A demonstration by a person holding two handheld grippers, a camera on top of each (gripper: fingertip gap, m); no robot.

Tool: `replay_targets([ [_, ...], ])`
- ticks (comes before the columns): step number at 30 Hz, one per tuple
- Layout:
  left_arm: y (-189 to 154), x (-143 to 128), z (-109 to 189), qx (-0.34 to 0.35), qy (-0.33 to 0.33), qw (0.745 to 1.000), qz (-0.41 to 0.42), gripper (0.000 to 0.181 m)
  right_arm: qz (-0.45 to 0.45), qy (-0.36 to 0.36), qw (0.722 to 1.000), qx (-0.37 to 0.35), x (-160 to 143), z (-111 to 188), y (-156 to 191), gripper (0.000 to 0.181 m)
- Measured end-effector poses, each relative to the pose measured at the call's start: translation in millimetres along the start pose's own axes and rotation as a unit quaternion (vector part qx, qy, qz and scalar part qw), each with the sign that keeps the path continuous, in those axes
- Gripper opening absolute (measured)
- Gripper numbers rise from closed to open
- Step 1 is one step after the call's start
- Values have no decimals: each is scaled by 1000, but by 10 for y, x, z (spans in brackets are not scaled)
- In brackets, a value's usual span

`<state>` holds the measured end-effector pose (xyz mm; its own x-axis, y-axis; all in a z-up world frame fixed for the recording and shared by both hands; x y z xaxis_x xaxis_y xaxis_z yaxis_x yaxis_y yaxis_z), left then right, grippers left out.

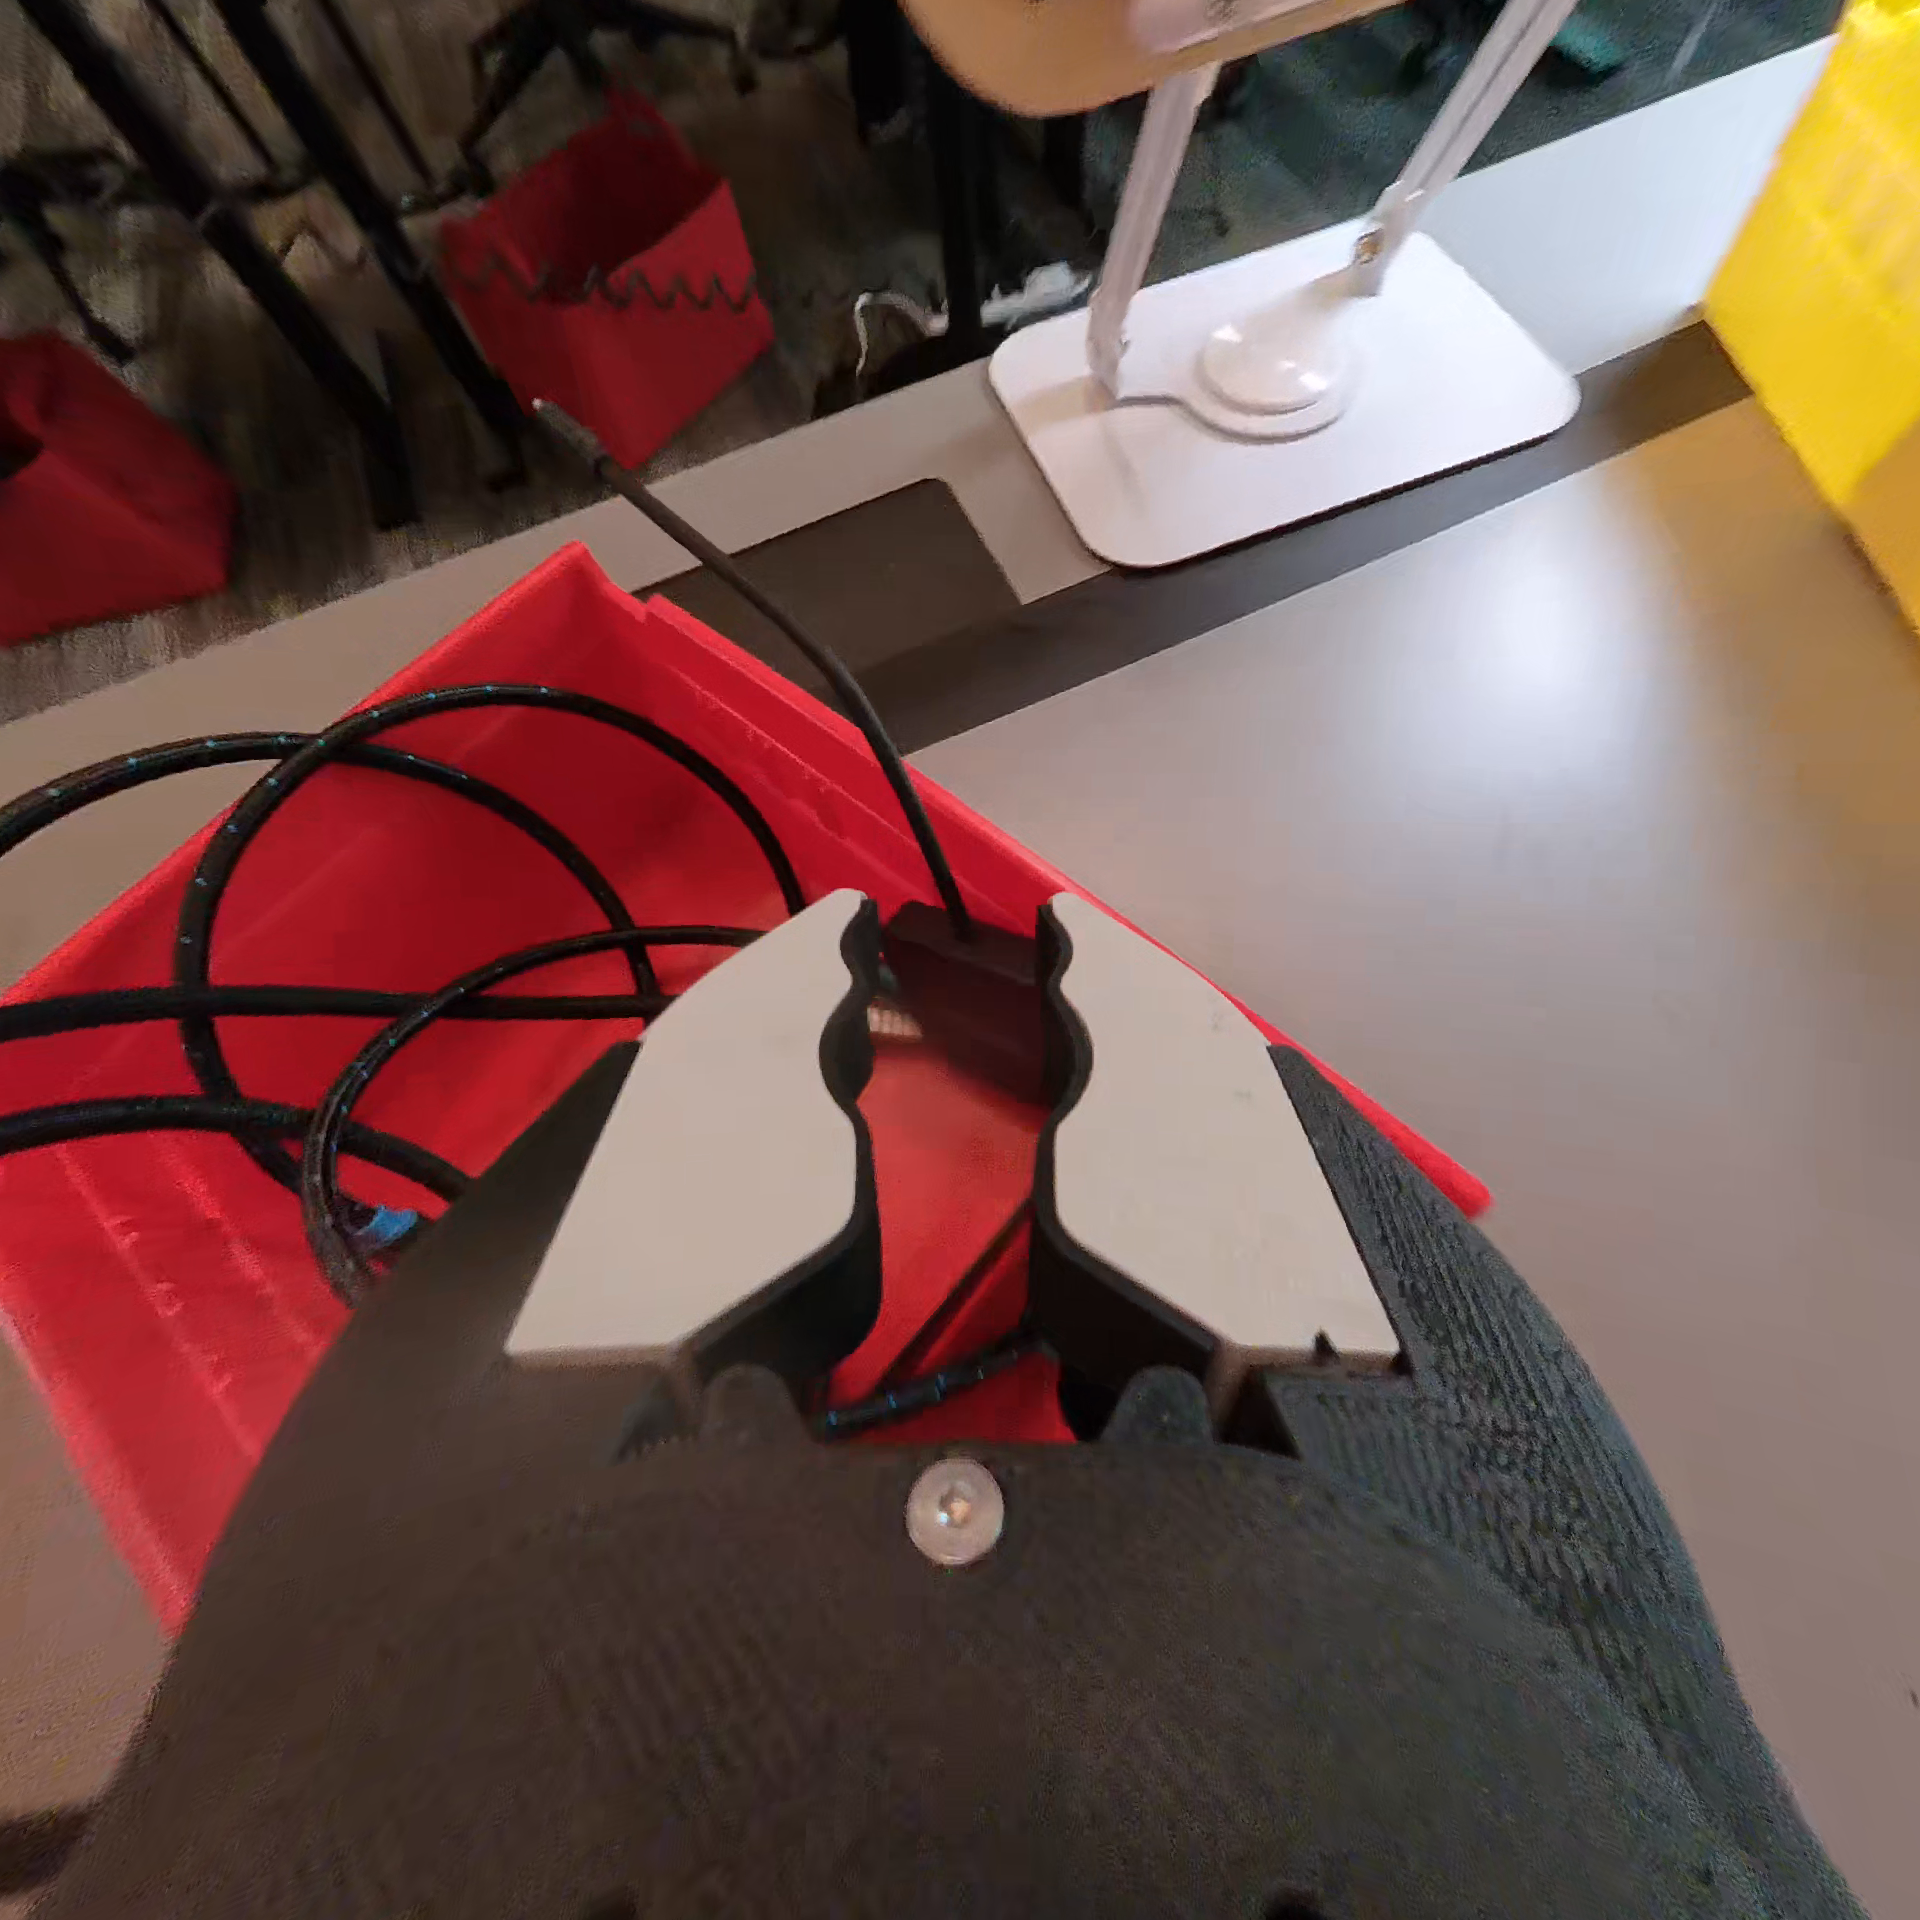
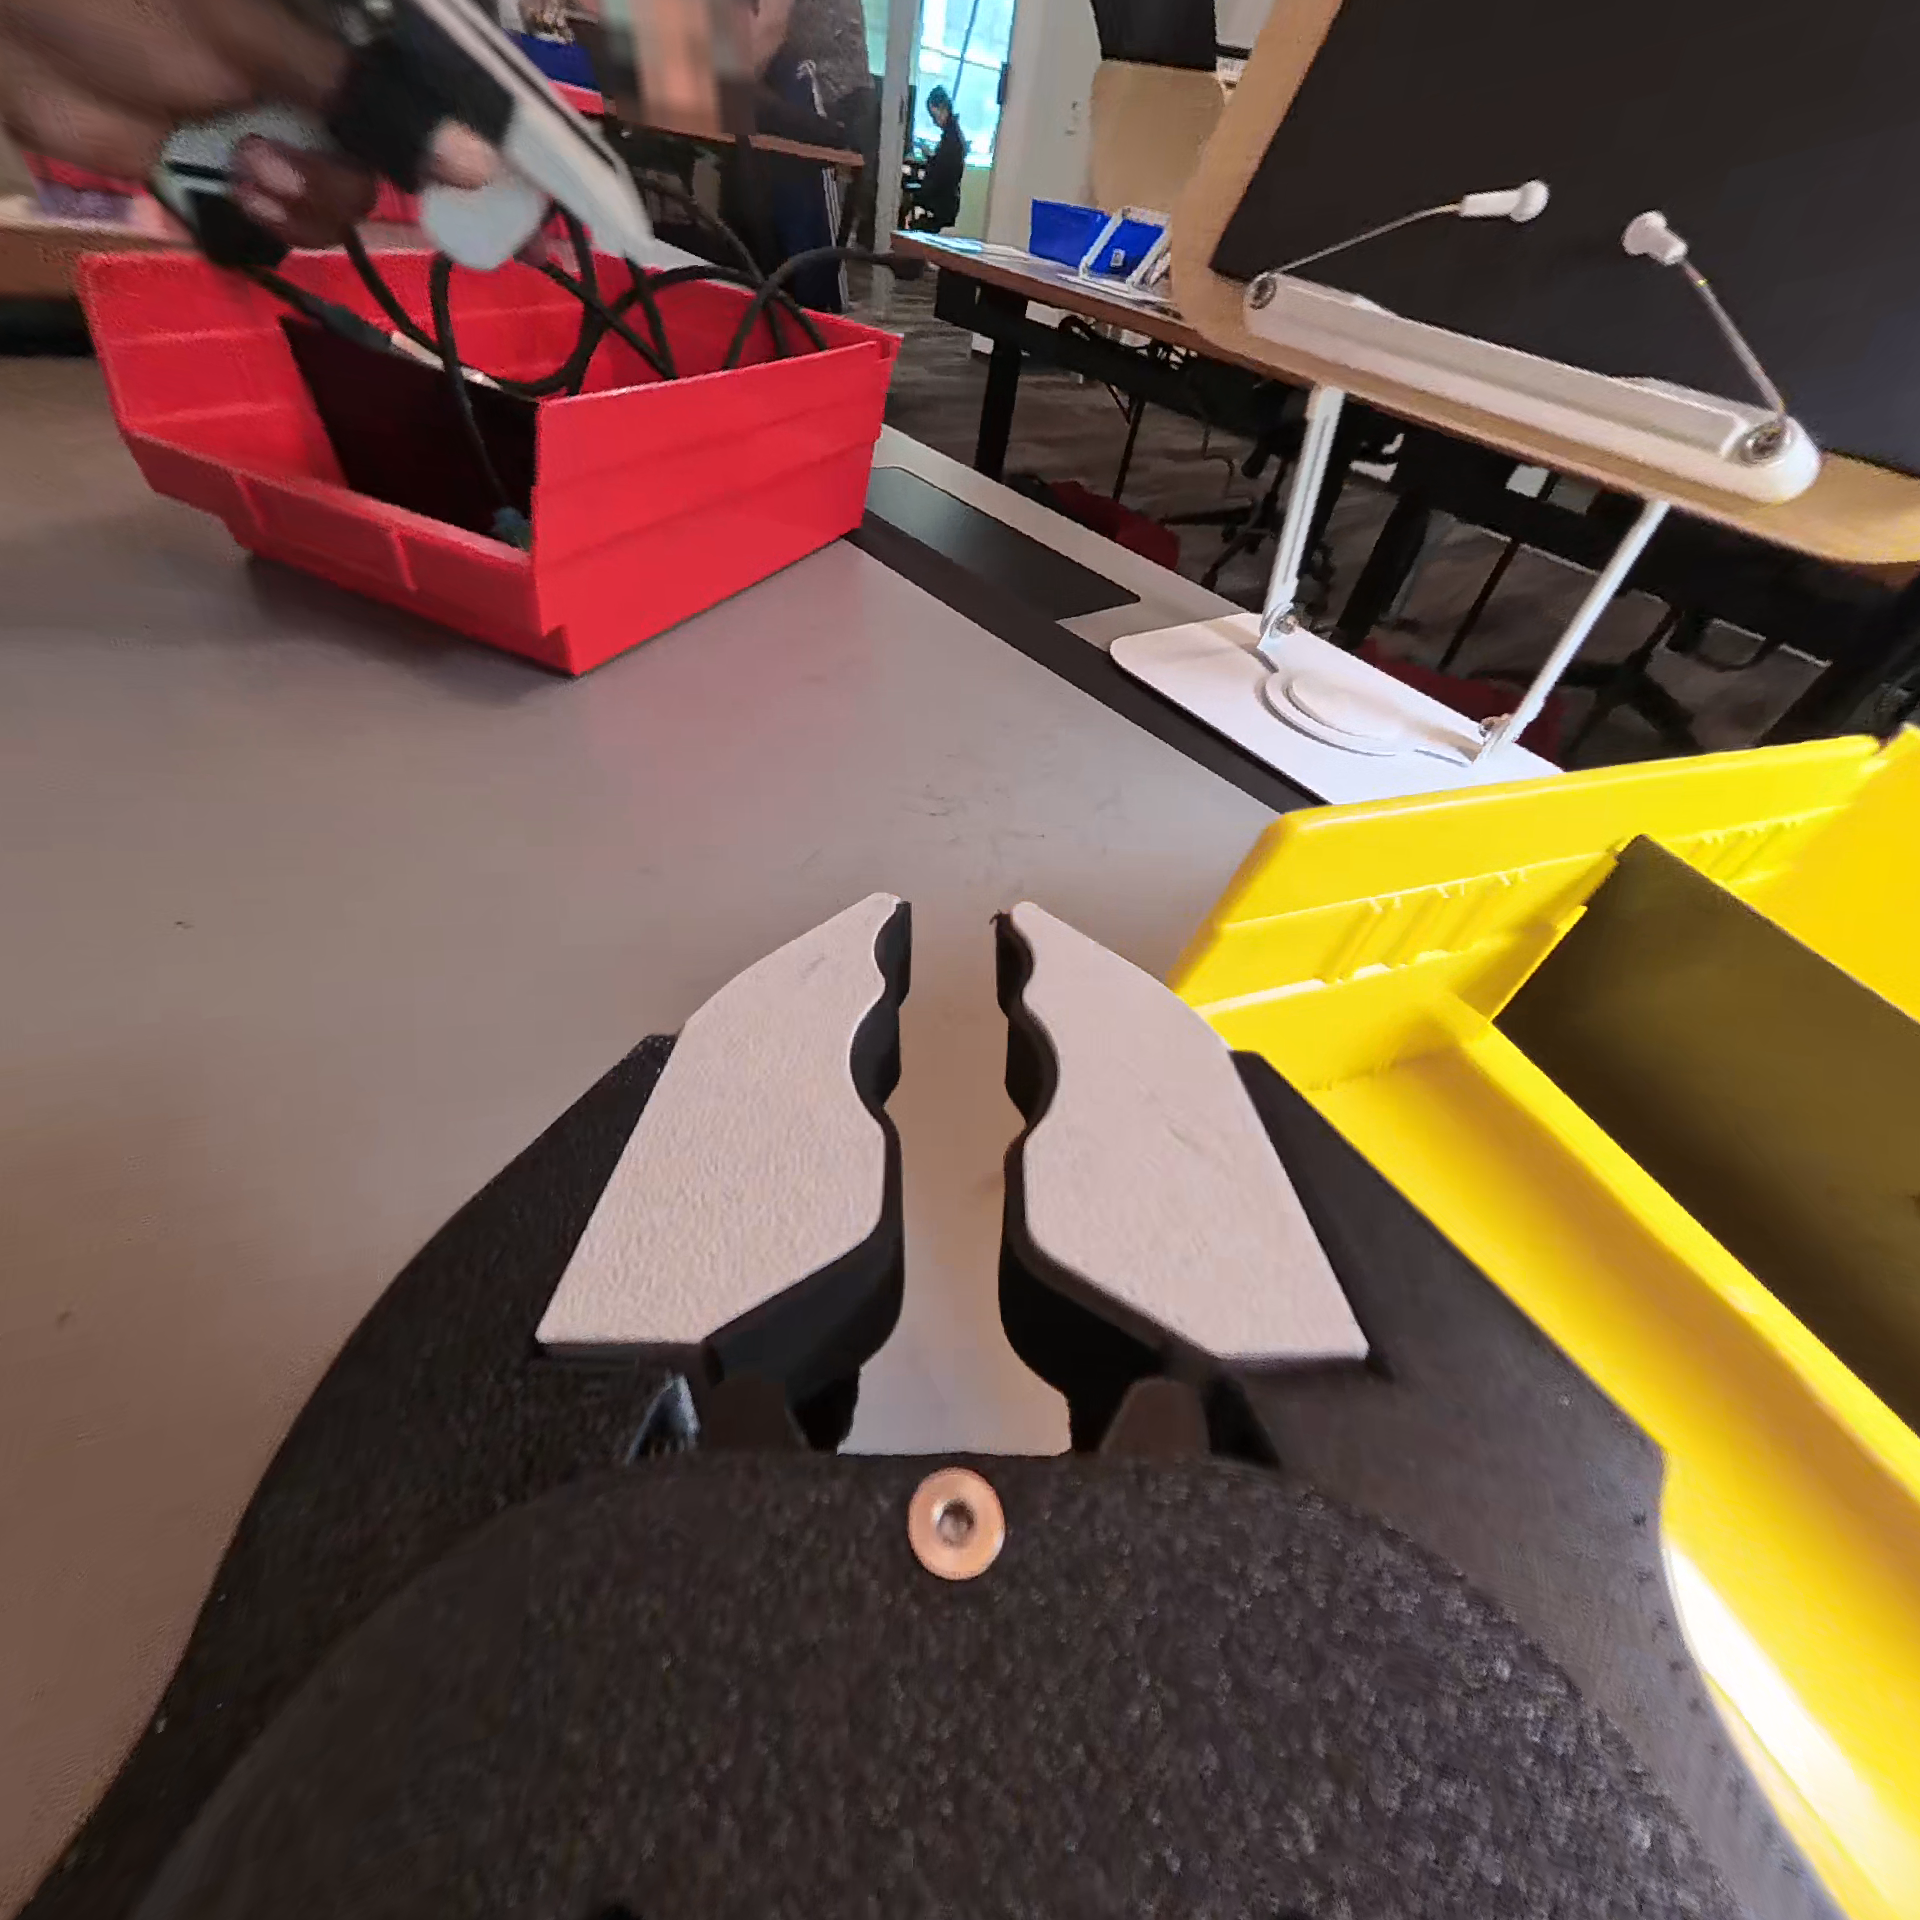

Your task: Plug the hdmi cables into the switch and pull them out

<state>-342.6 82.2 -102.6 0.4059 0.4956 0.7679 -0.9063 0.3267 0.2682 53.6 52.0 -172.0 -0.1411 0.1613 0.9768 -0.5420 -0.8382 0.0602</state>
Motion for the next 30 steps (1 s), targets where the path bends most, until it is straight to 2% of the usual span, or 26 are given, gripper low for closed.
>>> replay_targets([
  [3, 101, 25, -257, 7, 45, 999, 14, 29, 4, 6, 1000, 7, -48, -20, 31, 13],
  [7, 129, -9, -474, -46, 50, 995, 75, 27, -13, 9, 1000, 25, -88, -34, 61, 8],
  [9, 120, -4, -508, -74, 28, 992, 99, 15, -18, 7, 999, 29, -89, -37, 69, 6],
  [11, 137, -11, -505, -74, 18, 991, 110, 6, -22, 5, 999, 33, -84, -38, 78, 6],
  [14, 135, 9, -449, -53, 8, 994, 93, 6, -22, 5, 999, 35, -86, -33, 86, 4],
  [19, 108, 273, -148, -13, -38, 998, 41, 5, -21, -3, 999, 25, -68, -16, 70, 3],
  [25, 60, 790, 520, 18, -157, 987, -13, 6, -5, -30, 1000, -1, 61, 35, 45, 3],
  [27, -17, 980, 774, 3, -214, 977, -28, 5, 6, -49, 999, -7, 196, 45, 67, 3],
  [30, -270, 1257, 1130, -57, -295, 953, -40, 5, 0, -83, 997, 9, 522, 39, 159, 3],
])
Point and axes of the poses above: each gripper's, where its closed fingertips meet, z back along the fingers, x out of its top, y = z × x across the jaws, the point moved 7 cm from there along z, back along the fingers, and after that the axes turned 13 degrees about -z, right-handed, at the moved point
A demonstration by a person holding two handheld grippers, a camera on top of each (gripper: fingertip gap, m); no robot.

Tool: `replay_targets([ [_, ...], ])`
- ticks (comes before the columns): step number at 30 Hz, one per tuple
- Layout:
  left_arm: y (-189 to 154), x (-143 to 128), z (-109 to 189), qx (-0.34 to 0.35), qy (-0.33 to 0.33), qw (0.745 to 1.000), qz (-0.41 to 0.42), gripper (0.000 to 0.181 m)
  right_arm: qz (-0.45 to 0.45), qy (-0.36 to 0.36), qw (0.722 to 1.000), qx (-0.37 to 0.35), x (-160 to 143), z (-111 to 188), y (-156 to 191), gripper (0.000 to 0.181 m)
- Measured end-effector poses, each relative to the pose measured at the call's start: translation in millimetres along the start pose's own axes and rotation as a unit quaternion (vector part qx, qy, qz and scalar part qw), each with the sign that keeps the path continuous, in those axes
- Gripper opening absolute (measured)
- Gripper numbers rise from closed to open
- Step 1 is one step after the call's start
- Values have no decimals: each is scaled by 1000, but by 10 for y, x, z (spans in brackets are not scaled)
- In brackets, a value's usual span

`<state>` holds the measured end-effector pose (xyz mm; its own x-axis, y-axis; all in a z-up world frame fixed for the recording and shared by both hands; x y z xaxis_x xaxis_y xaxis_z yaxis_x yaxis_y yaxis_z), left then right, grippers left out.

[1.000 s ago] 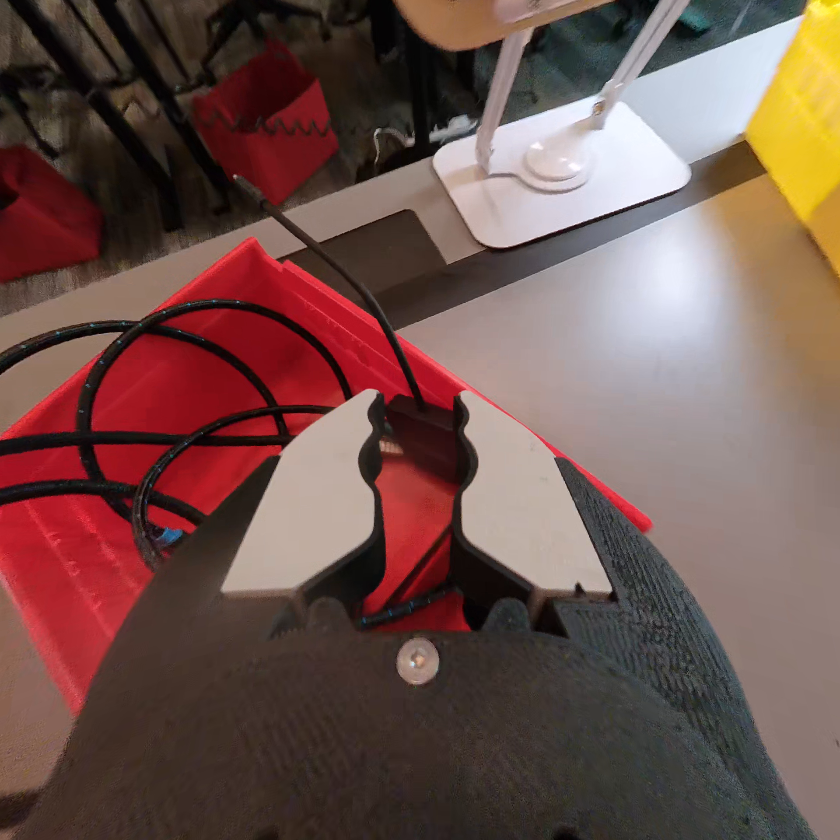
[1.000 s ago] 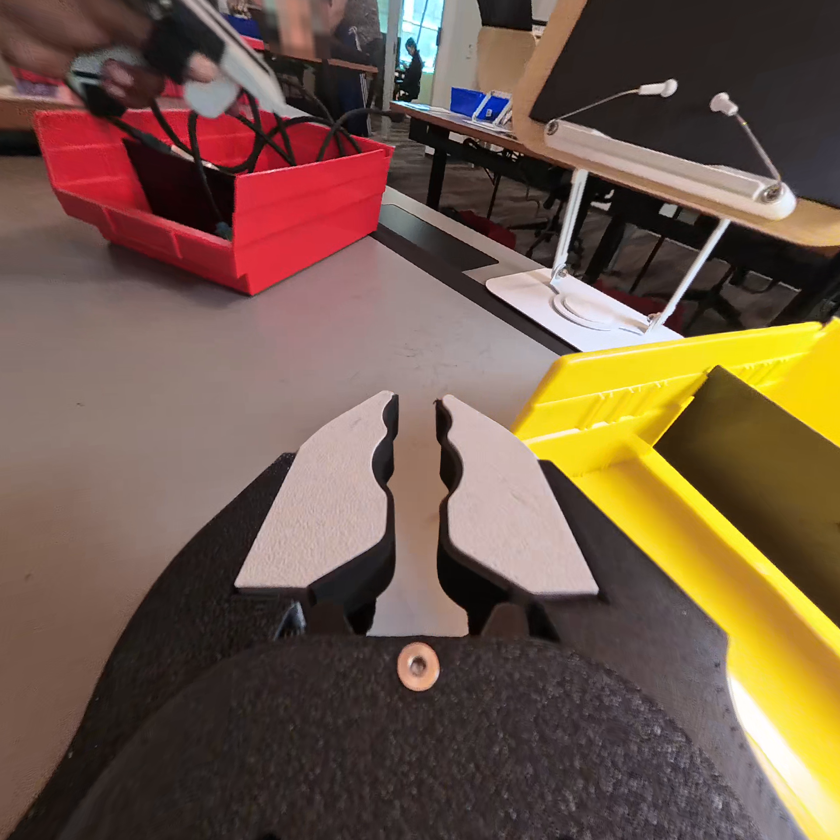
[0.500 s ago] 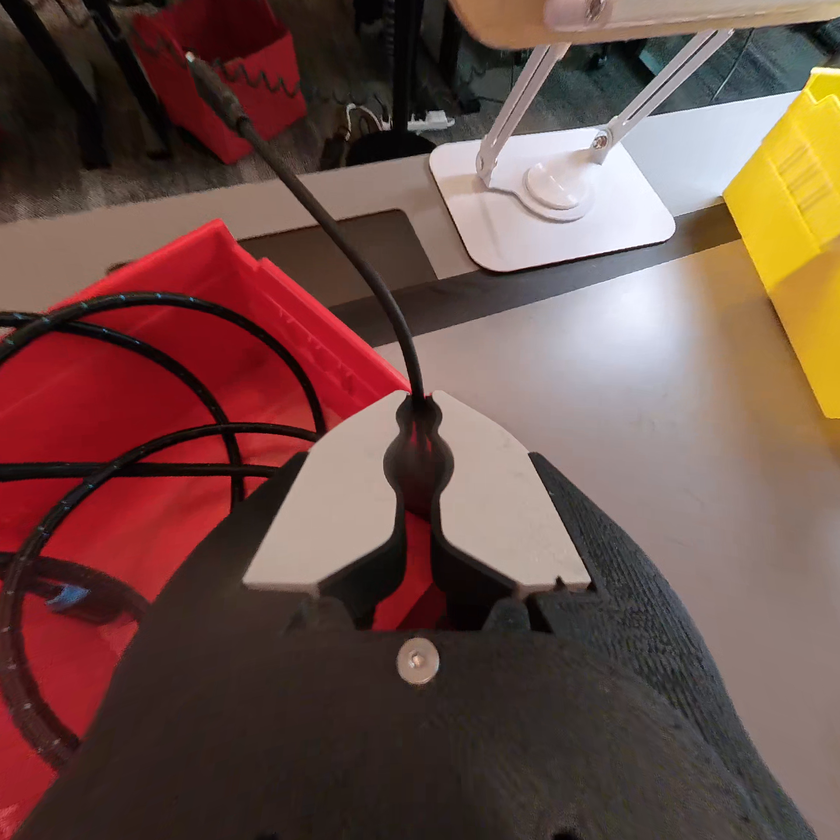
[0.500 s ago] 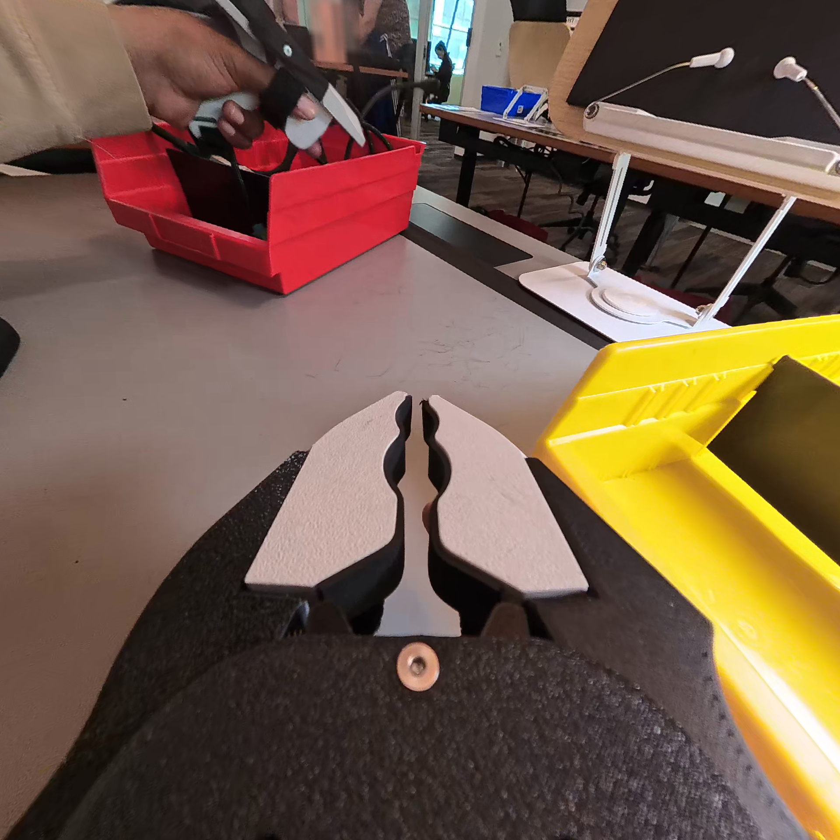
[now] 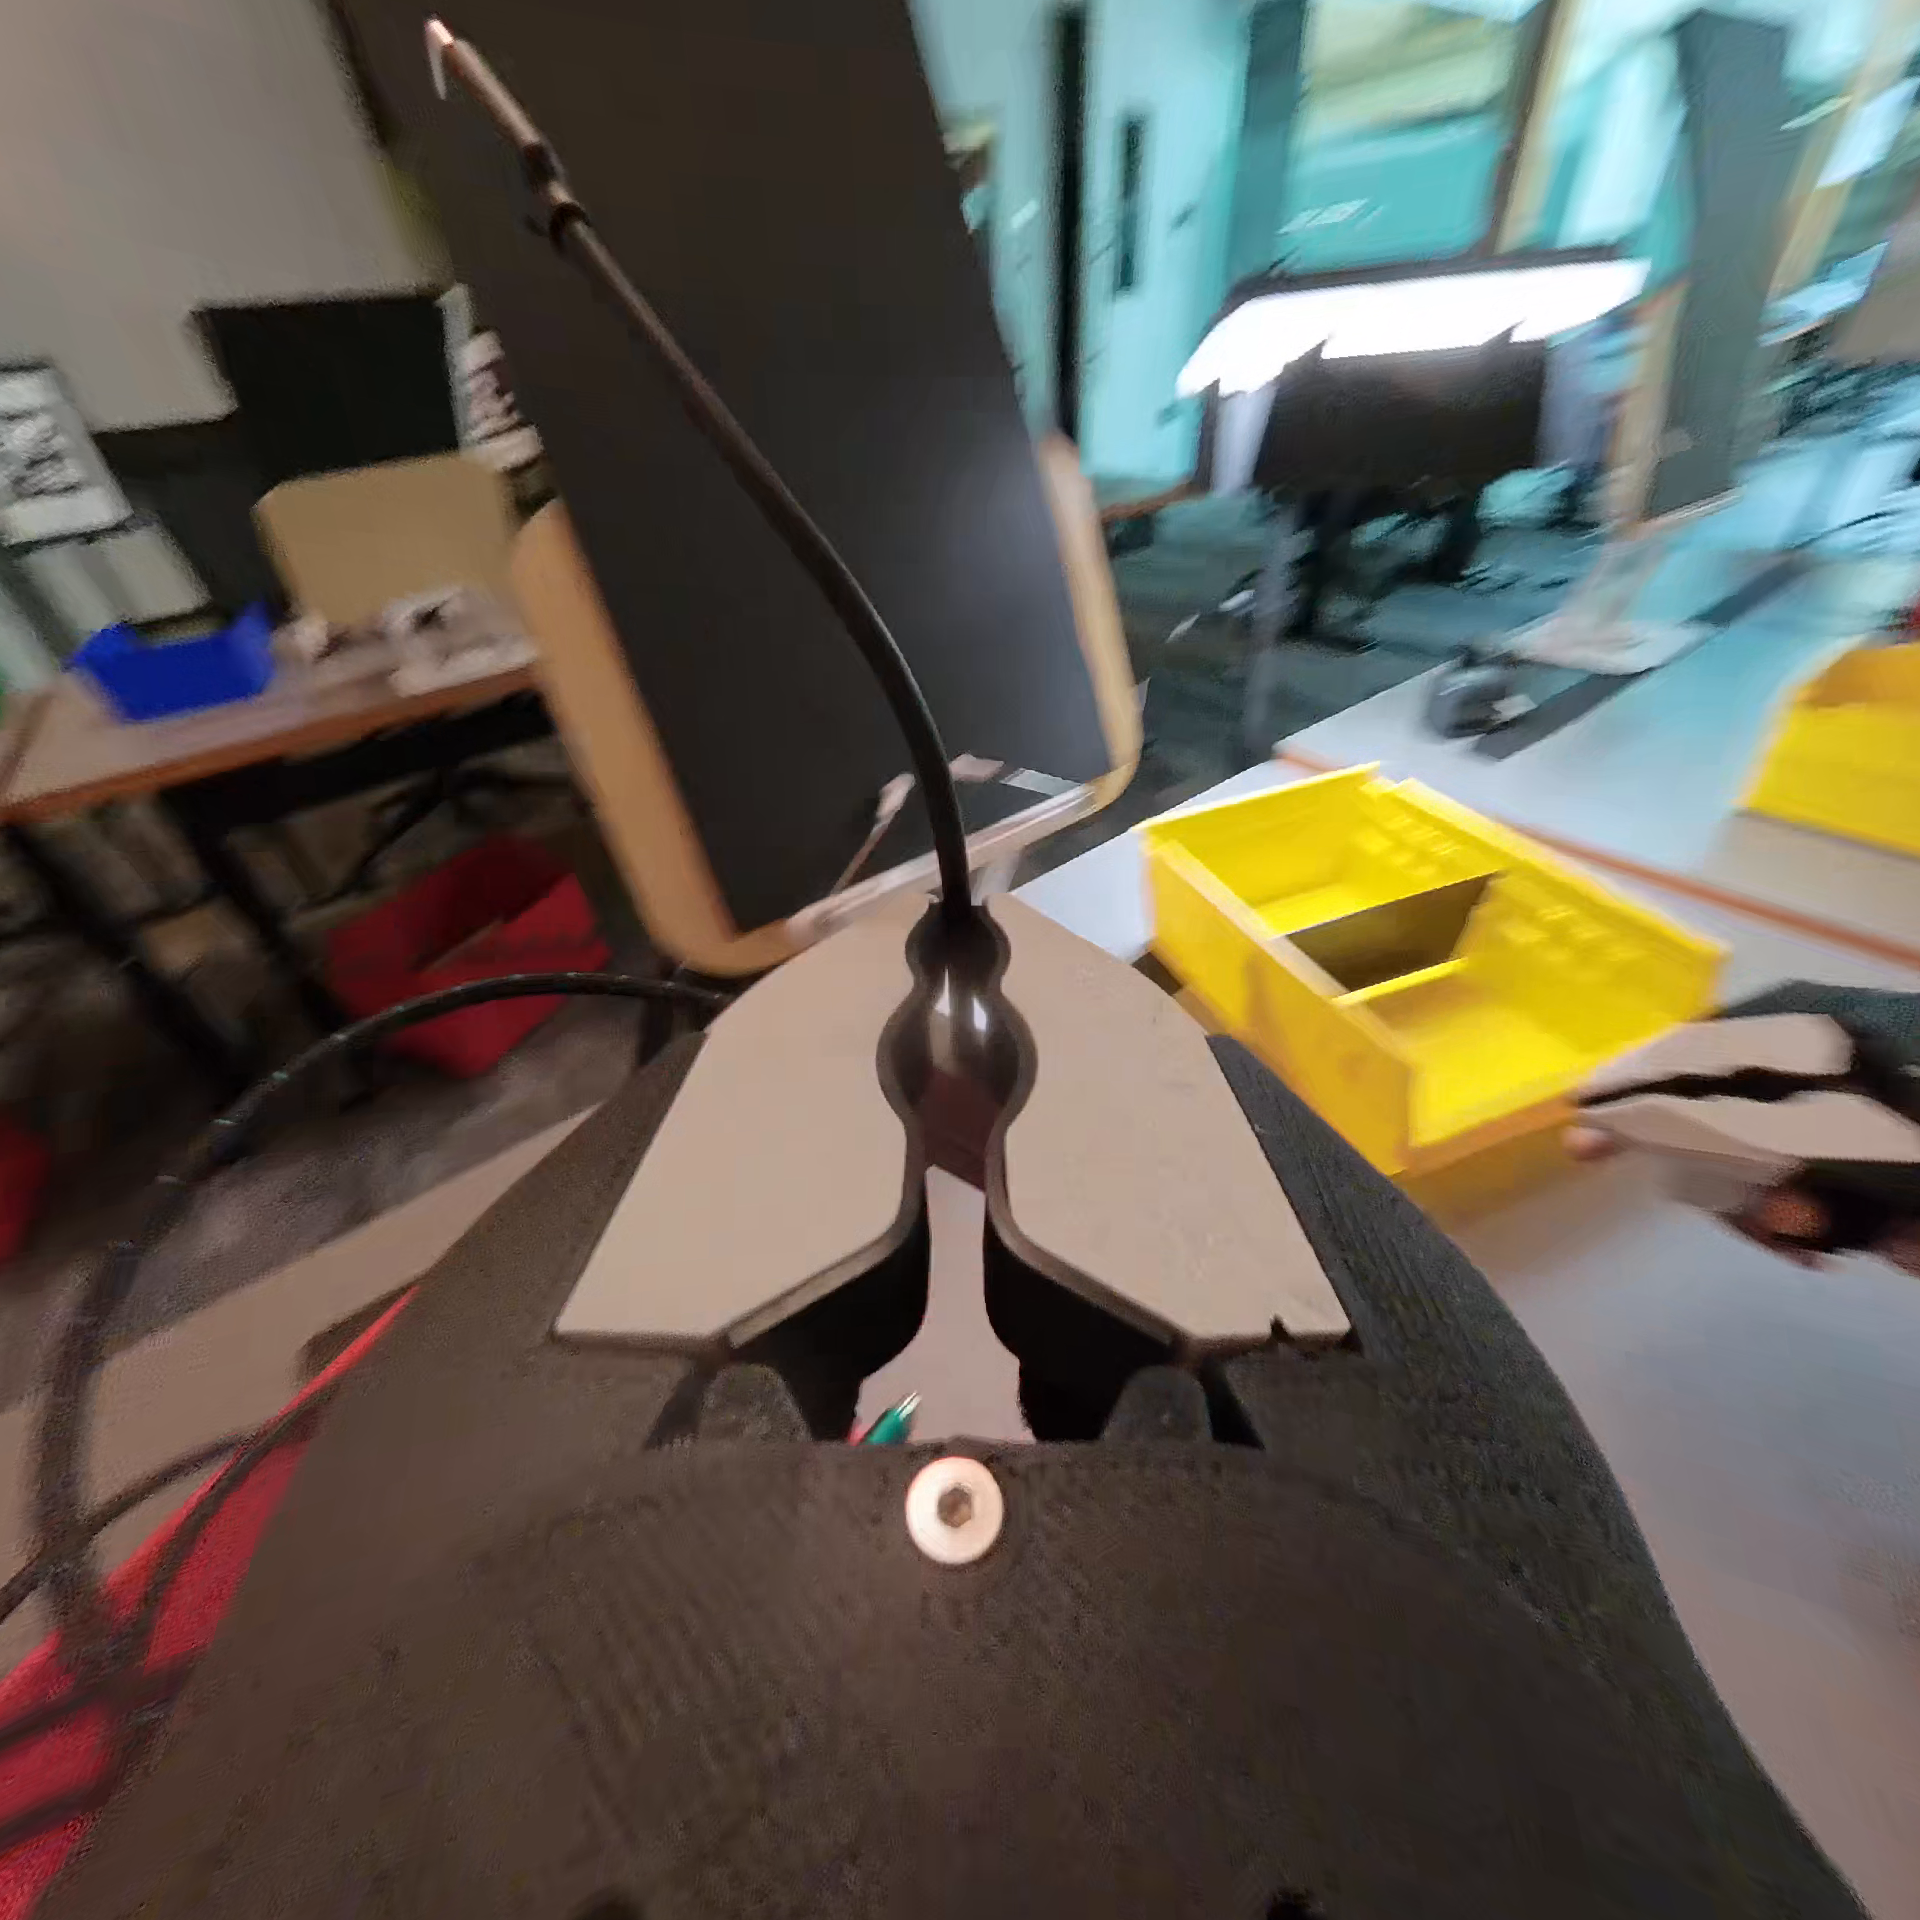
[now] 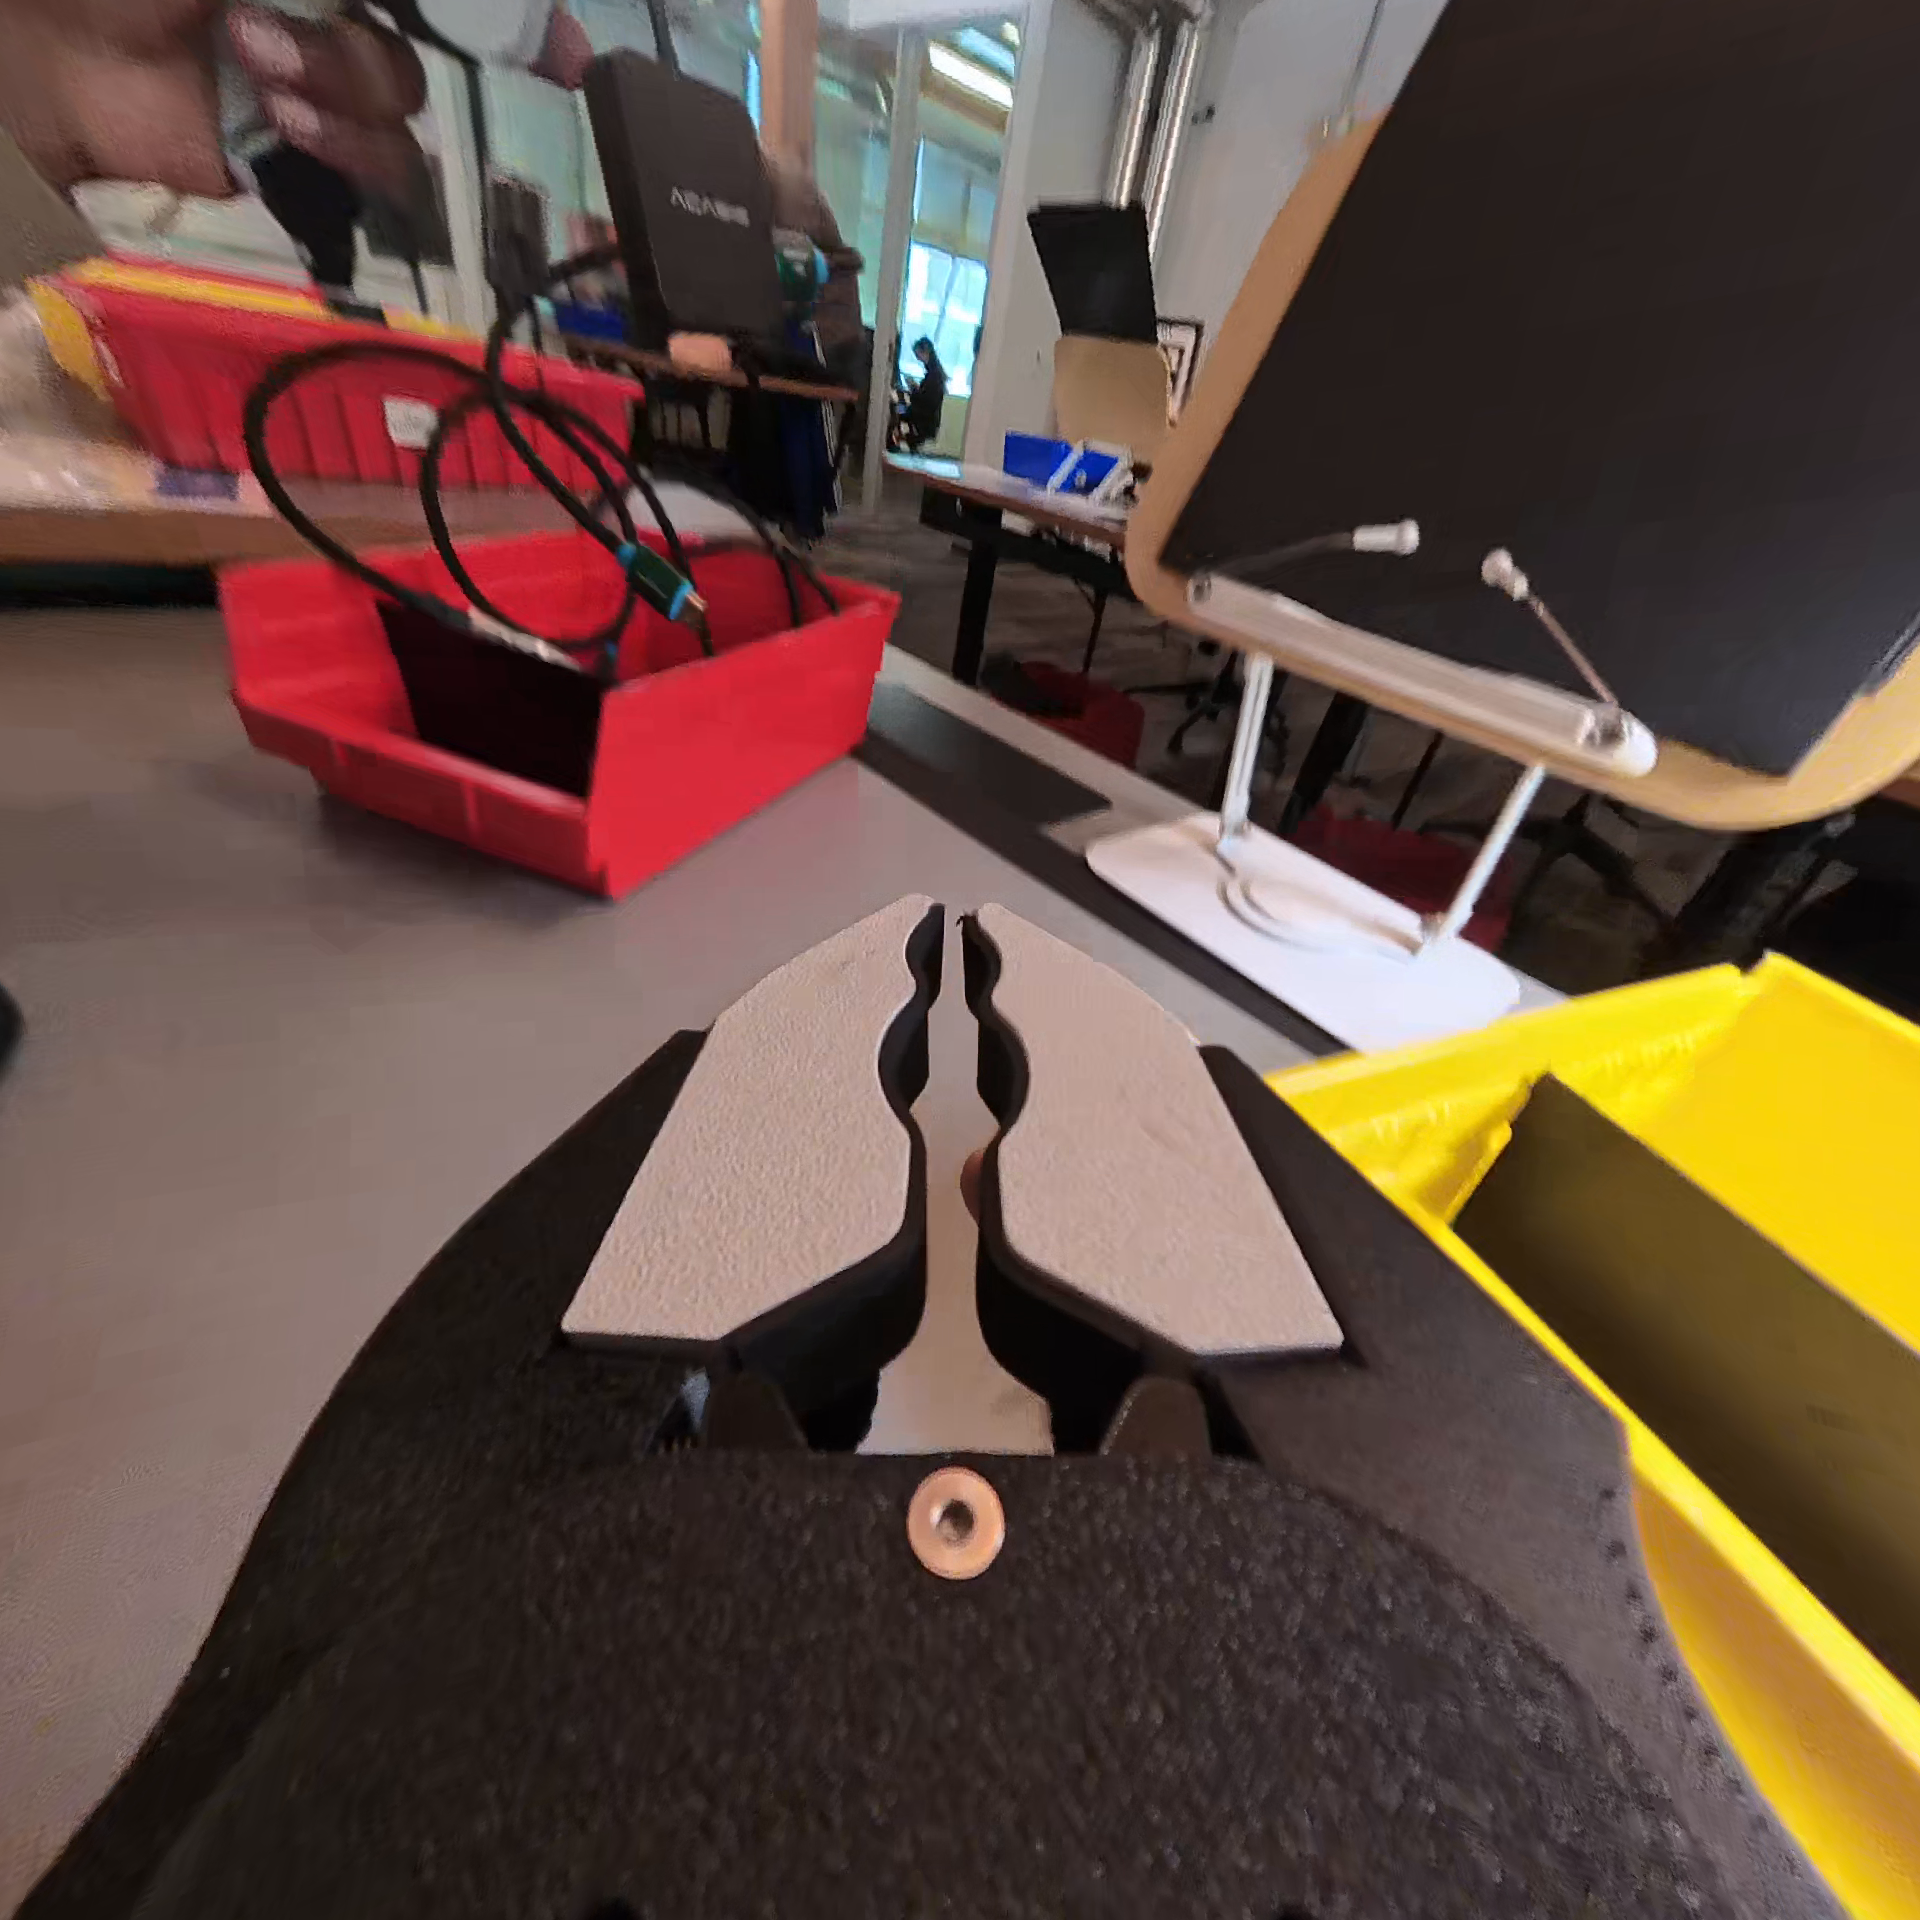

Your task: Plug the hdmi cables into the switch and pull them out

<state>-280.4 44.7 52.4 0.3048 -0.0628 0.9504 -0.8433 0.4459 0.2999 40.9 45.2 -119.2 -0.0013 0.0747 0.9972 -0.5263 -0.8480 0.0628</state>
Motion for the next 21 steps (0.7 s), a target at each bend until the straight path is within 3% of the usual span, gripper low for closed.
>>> replay_targets([
  [5, -704, 506, 91, -146, -136, 980, -5, 5, -29, -121, 992, 37, 741, -108, 179, 3],
  [9, -1191, 544, 127, -259, -214, 942, 16, 6, -32, -176, 981, 78, 1182, -111, 268, 3],
  [13, -1459, 302, 102, -355, -271, 894, 28, 7, -6, -97, 980, 176, 1098, -108, 325, 4],
  [16, -1498, 225, 88, -413, -255, 873, 51, 7, 5, -53, 967, 247, 956, -68, 295, 5],
  [21, -1459, 211, 168, -416, -273, 866, 54, 6, -5, 0, 944, 329, 903, 40, 367, 8],
])
Point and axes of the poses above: each gripper's, where its closed fingertips meet, z back along the fingers, x out of its top, y = z × x across the jaws, the point moved 7 cm from there along z, back along the fingers, and after that the axes turned 13 degrees about -z, right-handed, at the moved point
